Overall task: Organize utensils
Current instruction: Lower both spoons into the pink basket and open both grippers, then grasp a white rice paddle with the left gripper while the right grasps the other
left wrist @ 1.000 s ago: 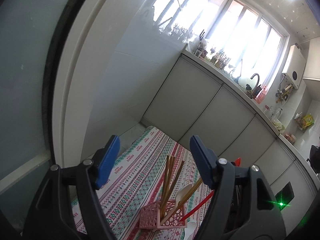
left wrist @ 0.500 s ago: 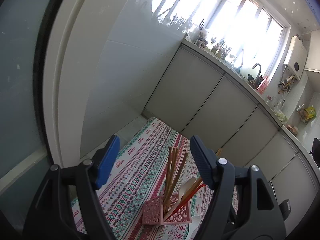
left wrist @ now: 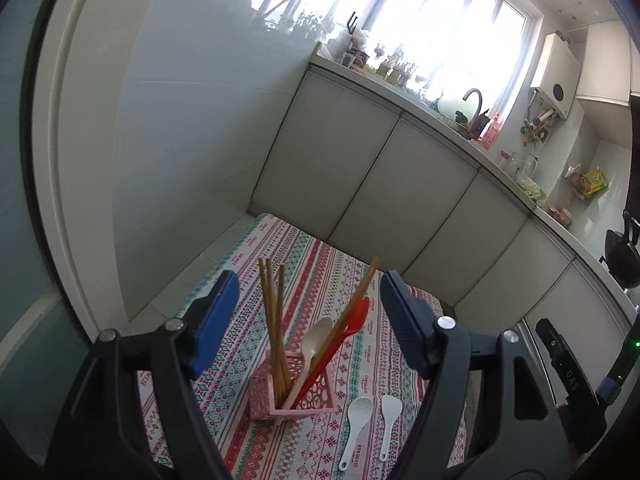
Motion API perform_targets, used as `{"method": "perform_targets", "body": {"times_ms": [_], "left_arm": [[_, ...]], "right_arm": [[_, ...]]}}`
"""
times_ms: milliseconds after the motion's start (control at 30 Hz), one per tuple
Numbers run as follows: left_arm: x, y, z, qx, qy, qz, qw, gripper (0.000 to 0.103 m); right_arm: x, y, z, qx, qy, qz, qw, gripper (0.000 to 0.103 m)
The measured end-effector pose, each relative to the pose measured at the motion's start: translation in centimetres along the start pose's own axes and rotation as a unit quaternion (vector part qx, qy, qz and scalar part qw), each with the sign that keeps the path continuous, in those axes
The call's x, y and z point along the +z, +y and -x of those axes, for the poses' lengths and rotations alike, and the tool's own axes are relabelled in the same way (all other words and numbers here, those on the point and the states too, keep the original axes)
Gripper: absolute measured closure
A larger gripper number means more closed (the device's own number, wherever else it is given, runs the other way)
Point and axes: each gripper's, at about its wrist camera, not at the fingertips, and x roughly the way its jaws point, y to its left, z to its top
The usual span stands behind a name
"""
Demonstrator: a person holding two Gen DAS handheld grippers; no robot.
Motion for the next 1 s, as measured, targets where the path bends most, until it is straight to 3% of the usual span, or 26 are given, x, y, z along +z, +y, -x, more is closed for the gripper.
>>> {"method": "perform_targets", "body": {"times_ms": [267, 400, 700, 900, 1000], "left_arm": [[-2.0, -6.0, 0.1, 0.005, 0.005, -0.086, 0.9962, 0.021], [-3.5, -7.3, -1.1, 0.011, 0.035, -0.103, 0.9940, 0.021], [-8.1, -9.2, -6.4, 0.045, 0.140, -0.153, 0.9773, 0.020], [-10.5, -9.8, -9.1, 0.071, 0.176, -0.185, 0.9643, 0.020], [-11.4, -10.3, -9.7, 0.074, 0.180, -0.191, 0.9621, 0.020]], "right_arm": [[0.8, -5.7, 2.4, -0.027, 0.016, -0.028, 0.999, 0.022], [0.8, -7.3, 2.1, -0.033, 0.032, -0.039, 0.998, 0.019], [-1.8, -10.2, -1.7, -0.057, 0.131, -0.056, 0.988, 0.017], [-3.7, -11.3, -3.9, -0.065, 0.181, -0.054, 0.980, 0.017], [-4.4, -11.2, -5.0, -0.064, 0.204, -0.046, 0.976, 0.017]]}}
